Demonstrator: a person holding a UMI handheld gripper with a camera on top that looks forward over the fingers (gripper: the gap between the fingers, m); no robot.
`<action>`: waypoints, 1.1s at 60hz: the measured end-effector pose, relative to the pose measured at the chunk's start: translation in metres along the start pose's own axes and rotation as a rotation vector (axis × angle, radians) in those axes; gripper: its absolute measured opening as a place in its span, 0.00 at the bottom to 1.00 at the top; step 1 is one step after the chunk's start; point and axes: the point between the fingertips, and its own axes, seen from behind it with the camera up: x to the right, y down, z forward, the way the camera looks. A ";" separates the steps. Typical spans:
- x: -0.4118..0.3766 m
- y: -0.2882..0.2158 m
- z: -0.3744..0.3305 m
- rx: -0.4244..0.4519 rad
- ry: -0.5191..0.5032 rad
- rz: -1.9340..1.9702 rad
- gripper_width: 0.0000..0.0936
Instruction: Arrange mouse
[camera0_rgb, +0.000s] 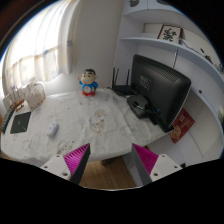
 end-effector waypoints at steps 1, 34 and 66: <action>-0.001 0.000 0.000 0.000 -0.003 0.001 0.91; -0.170 0.020 0.016 -0.023 -0.232 -0.106 0.91; -0.315 0.038 0.059 0.042 -0.359 -0.152 0.91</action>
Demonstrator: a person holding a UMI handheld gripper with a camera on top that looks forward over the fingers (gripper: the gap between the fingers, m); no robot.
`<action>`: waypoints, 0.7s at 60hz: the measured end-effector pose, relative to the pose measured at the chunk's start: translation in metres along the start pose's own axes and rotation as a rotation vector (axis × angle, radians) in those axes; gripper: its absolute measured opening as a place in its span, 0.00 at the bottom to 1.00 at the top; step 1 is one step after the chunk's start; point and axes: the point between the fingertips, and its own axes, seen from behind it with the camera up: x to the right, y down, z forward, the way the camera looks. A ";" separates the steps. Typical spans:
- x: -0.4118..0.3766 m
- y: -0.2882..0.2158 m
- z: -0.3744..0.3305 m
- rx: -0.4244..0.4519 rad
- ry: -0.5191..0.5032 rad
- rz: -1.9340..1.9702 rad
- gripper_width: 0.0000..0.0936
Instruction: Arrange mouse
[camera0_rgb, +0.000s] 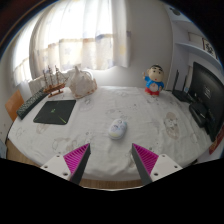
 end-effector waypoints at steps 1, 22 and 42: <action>0.001 0.000 0.005 0.006 0.002 0.001 0.91; 0.008 -0.009 0.099 0.064 0.028 0.027 0.91; 0.007 -0.025 0.158 0.067 0.024 0.022 0.91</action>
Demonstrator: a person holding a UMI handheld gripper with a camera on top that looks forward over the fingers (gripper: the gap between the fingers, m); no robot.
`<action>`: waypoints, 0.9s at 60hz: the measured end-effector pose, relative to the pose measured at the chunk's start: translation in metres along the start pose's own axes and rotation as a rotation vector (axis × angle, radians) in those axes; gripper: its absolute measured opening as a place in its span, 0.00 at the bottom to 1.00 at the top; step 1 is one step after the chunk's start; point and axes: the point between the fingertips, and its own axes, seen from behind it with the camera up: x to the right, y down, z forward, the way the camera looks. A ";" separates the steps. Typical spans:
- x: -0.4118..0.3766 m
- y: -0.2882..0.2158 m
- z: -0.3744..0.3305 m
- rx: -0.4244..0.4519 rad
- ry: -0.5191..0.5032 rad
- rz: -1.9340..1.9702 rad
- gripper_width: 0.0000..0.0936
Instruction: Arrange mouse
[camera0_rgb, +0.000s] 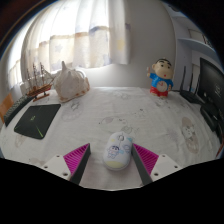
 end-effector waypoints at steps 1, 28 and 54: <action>0.000 -0.001 0.002 0.000 0.000 0.002 0.91; 0.002 -0.013 0.018 -0.018 0.027 -0.003 0.49; -0.123 -0.180 -0.026 0.096 -0.064 0.019 0.42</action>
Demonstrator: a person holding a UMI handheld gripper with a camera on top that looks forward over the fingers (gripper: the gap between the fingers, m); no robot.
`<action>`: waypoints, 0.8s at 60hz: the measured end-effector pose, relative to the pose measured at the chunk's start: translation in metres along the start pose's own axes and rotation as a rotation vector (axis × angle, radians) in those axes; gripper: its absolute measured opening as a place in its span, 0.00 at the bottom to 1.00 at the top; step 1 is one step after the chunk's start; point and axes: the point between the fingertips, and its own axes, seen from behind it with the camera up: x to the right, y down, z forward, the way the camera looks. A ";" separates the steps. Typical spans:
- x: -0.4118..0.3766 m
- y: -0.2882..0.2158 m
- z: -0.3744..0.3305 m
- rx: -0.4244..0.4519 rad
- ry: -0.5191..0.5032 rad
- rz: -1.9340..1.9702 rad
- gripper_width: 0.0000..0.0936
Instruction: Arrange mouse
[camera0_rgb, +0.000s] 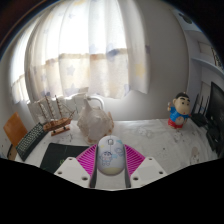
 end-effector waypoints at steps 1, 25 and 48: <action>-0.013 -0.004 0.002 0.005 -0.016 0.004 0.42; -0.212 0.104 0.092 -0.150 -0.117 -0.061 0.44; -0.183 0.084 0.018 -0.216 -0.077 -0.095 0.90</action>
